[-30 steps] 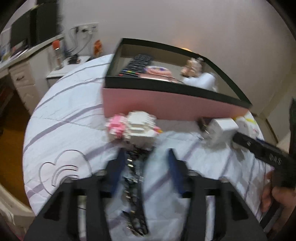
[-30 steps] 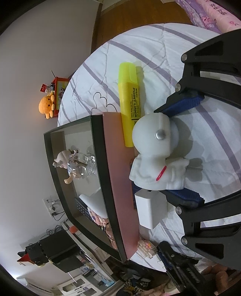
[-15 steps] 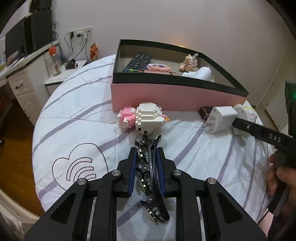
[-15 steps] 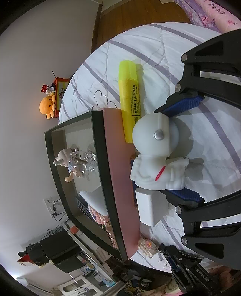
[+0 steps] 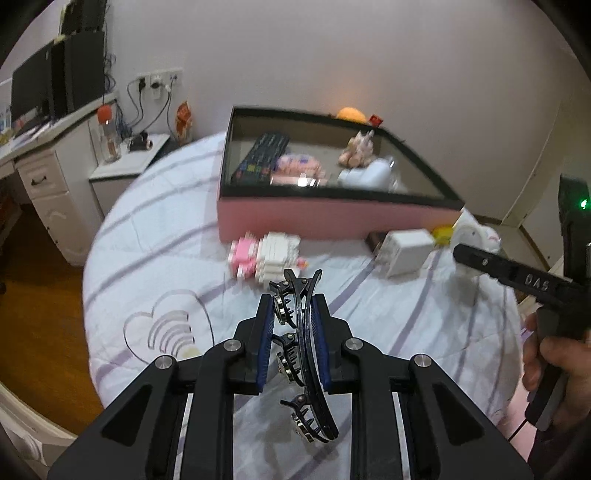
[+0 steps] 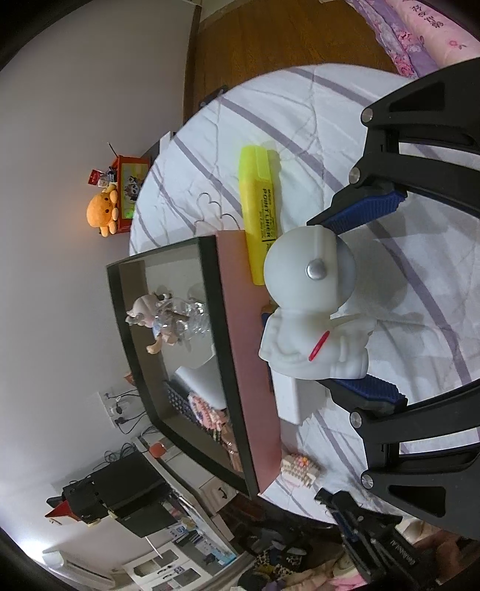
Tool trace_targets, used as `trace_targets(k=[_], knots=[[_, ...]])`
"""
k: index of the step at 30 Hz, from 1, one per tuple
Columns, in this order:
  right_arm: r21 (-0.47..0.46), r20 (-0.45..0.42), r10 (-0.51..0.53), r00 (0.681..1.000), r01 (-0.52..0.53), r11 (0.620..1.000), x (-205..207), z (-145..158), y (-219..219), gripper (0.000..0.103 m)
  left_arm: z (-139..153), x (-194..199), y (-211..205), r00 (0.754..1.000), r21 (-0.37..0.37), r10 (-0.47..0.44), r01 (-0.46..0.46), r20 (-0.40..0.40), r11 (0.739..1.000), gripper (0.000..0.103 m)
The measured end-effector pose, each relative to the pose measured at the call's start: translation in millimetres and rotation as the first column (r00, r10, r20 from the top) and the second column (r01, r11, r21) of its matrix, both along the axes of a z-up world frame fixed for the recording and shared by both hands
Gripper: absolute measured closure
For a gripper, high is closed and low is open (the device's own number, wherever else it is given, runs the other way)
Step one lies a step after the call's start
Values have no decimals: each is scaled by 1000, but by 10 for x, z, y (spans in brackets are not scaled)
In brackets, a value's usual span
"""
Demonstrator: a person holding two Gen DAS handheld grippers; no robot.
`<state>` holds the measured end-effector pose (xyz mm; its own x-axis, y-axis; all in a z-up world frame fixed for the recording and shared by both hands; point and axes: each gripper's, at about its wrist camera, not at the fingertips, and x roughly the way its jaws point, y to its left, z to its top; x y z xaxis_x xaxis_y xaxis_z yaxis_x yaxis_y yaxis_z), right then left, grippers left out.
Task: Organize rigid objects
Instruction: 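Grasp the black hair clip with the left gripper while the right gripper grasps the white astronaut figure, then lower the hair clip and astronaut into the pink box and open both grippers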
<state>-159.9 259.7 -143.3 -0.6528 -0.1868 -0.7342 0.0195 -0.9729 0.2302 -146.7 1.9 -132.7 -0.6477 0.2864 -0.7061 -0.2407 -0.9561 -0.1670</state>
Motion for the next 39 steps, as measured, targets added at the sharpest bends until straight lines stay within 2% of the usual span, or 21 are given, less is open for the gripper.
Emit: trace_targets(k=[6, 13, 17, 21, 27, 30, 39], knots=[[6, -53, 14, 999, -13, 1000, -53, 247, -19, 33, 309, -136, 105, 997, 11, -27, 27, -70, 1000, 83], [36, -109, 26, 994, -22, 999, -371, 528, -6, 33, 590, -604, 374, 989, 36, -64, 70, -135, 997, 83], [55, -123, 30, 992, -23, 998, -624, 623, 20, 33, 649, -930, 532, 986, 45, -75, 83, -148, 996, 83], [78, -112, 33, 993, -24, 997, -877, 611, 5, 33, 597, -1298, 685, 989, 49, -77, 83, -129, 995, 83], [105, -51, 51, 997, -45, 993, -1120, 372, -66, 33, 375, -1678, 861, 993, 50, -95, 99, -70, 994, 83], [129, -36, 56, 998, -51, 990, -1167, 273, -95, 33, 277, -1762, 900, 994, 47, -101, 103, -44, 994, 83], [233, -36, 77, 996, -67, 970, -1203, 254, -191, 33, 50, -1860, 978, 994, 31, -108, 107, 19, 994, 82]])
